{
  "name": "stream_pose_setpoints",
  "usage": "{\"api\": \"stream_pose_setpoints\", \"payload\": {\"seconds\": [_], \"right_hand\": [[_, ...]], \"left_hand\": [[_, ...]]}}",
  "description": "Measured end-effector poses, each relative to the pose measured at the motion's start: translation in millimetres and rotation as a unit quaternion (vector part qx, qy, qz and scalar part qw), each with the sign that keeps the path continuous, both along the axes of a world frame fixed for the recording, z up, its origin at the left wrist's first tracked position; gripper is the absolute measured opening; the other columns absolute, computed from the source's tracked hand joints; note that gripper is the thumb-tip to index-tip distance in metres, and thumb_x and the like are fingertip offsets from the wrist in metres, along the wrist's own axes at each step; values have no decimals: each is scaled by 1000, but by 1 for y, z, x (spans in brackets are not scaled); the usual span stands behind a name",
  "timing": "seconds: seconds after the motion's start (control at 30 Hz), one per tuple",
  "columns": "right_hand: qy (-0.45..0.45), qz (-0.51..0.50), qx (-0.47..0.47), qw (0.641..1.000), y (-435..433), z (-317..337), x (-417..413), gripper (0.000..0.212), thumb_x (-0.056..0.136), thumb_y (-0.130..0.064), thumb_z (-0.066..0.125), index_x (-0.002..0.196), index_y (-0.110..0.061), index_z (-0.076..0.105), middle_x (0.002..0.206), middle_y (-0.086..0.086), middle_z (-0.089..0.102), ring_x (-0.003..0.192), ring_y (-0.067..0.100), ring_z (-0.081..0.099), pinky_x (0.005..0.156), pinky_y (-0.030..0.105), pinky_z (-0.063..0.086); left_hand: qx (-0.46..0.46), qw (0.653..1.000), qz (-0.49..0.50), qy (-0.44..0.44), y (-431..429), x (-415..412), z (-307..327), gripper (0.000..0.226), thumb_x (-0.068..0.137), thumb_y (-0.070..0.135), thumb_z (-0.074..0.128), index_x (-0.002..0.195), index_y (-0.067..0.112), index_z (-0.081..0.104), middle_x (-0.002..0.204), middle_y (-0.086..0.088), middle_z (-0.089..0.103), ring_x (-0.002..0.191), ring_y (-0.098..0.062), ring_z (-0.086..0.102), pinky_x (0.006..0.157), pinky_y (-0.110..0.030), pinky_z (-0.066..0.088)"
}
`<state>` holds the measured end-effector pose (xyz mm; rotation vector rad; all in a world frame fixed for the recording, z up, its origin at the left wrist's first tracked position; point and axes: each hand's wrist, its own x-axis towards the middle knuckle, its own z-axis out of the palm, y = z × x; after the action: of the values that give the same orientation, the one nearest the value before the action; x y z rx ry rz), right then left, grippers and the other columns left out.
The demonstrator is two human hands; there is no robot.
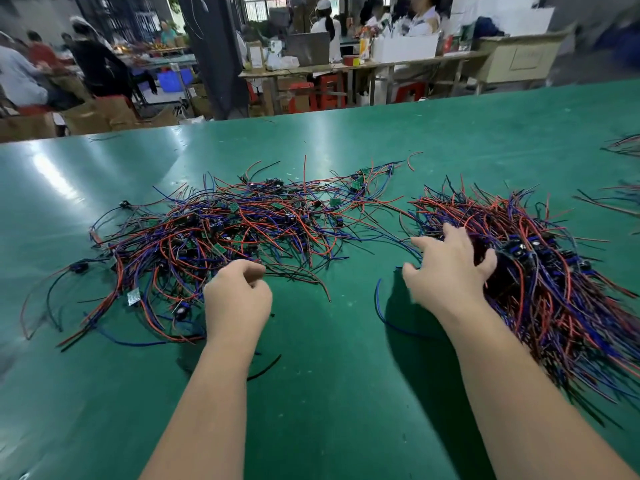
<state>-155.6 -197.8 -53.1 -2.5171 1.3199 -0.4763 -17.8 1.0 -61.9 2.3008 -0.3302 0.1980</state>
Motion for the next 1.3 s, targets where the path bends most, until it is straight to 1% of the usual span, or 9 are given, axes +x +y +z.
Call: {"api": "stream_pose_setpoints", "payload": {"seconds": [0.23,0.3,0.4,0.53,0.7,0.8,0.93,1.03,1.3], "right_hand": [[-177,151,79,969,26,6,10,16,83,-28,65,97,-26,71,109,-4,60,105,9,56,93,27,37],[-252,186,264,912,34,11,12,11,87,-28,64,86,-19,71,84,-1,70,73,7,63,71,25,46],[-298,201,559,747,44,17,16,35,91,-41,54,98,-9,65,80,9,71,57,14,60,55,22,42],[-338,229,621,669,45,16,18,48,72,-41,63,102,-4,66,79,11,65,55,13,53,51,21,39],[-326,227,593,701,42,13,12,17,76,-13,68,90,-3,68,75,14,63,65,22,51,61,29,41],[-385,217,543,714,36,17,12,13,92,-4,51,90,-8,64,76,9,70,49,8,51,52,19,41],[-481,250,590,598,27,26,6,15,81,-13,57,86,-13,71,80,8,72,46,6,47,47,14,43],[-466,311,613,557,30,28,2,18,79,-15,59,83,-19,76,80,5,72,49,6,48,50,15,45],[-236,431,584,647,52,21,0,14,84,-14,59,84,-14,73,91,7,73,68,13,63,63,21,45]], "left_hand": [[-399,916,48,5,0,-4,18,14,81,24,61,82,33,71,85,6,75,74,-8,65,69,-25,51],[-459,888,-27,-10,-5,-16,26,20,79,17,59,84,29,73,82,7,75,79,-9,69,69,-17,51],[-445,870,-212,-18,-13,-42,30,22,80,8,54,83,15,74,79,-1,75,78,-12,70,71,-18,51],[-327,861,-389,30,-21,-65,26,25,75,23,56,71,5,73,75,-14,72,81,-27,70,79,-44,54],[-223,834,-504,35,-26,-78,23,25,71,31,54,65,16,72,60,3,64,63,-11,58,66,-24,43],[-190,850,-488,62,-28,-75,18,29,73,35,52,53,21,68,56,-9,65,61,-29,60,65,-38,48],[-223,898,-344,160,-37,-67,15,45,84,40,48,45,20,59,56,-5,66,59,-27,63,65,-37,51],[-286,876,-295,254,-39,-61,18,50,94,51,39,73,16,68,75,-2,73,66,-16,67,62,-25,48],[-491,763,-260,331,-30,-53,32,43,78,45,51,99,11,66,79,1,73,65,-10,68,52,-23,54]]}}
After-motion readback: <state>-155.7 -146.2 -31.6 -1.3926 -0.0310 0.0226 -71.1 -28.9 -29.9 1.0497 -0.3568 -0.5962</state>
